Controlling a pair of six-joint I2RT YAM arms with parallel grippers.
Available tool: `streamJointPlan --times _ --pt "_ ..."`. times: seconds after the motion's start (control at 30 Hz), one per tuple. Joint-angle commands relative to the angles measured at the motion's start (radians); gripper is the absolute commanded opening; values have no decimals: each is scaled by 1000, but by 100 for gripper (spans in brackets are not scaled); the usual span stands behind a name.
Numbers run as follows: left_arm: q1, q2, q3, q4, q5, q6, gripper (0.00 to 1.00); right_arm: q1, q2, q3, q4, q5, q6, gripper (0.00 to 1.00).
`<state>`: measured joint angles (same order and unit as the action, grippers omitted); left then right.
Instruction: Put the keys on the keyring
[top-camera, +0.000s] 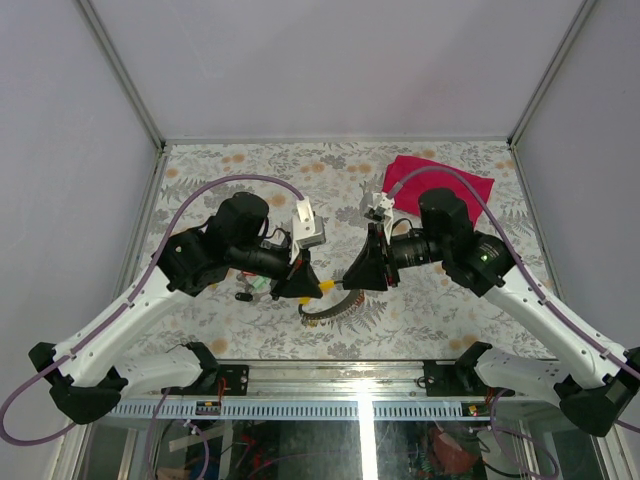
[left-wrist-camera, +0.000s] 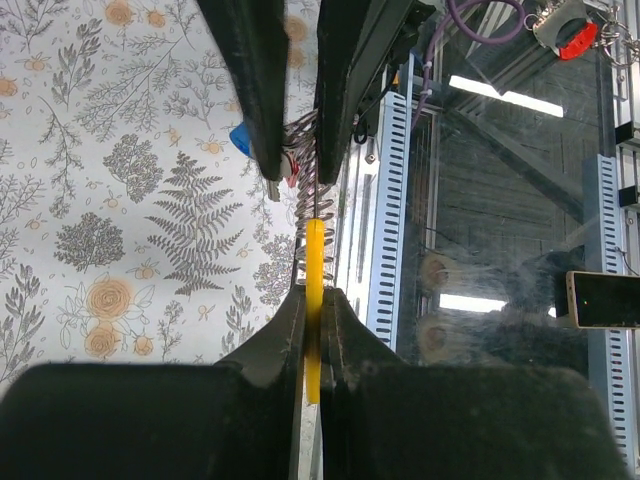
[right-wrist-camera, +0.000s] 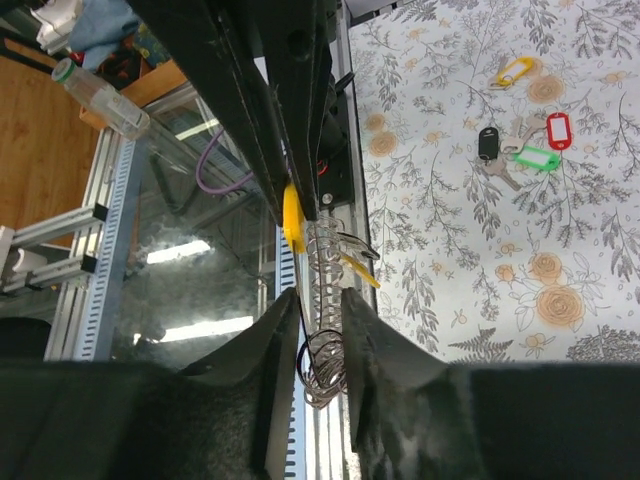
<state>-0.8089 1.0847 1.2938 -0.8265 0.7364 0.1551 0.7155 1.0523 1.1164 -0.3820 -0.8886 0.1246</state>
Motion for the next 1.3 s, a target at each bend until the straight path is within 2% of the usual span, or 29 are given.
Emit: streamJointPlan --times 0.0,0.1,0.13,0.17,0.23,0.3,0.47,0.63,0.8,1.0,1.27 --pt "-3 -4 35 30 4 3 0 13 7 2 56 -49 8 22" --pt "-5 -3 35 30 -11 1 1 15 8 4 67 -53 13 2" --pt "-4 -4 35 31 -21 -2 4 15 7 8 66 -48 14 0" --pt "-4 -7 34 38 -36 -8 7 15 5 10 63 -42 15 0" --pt "-4 -22 28 60 -76 -26 19 16 0 17 53 -26 22 0" --pt "-3 -46 17 94 -126 -47 33 15 -11 27 27 22 27 0" --pt "-5 -120 -29 214 -295 -117 59 16 -39 53 -49 168 70 0" --pt "-22 -146 -50 264 -432 -139 69 16 -54 73 -86 335 214 0" --pt "-87 -140 -69 274 -580 -107 71 16 -39 130 -133 367 320 0" --pt "-171 -78 -56 260 -663 -52 71 16 -17 197 -183 377 357 0" --pt "-239 10 1 220 -797 17 58 15 -7 209 -204 363 366 0"
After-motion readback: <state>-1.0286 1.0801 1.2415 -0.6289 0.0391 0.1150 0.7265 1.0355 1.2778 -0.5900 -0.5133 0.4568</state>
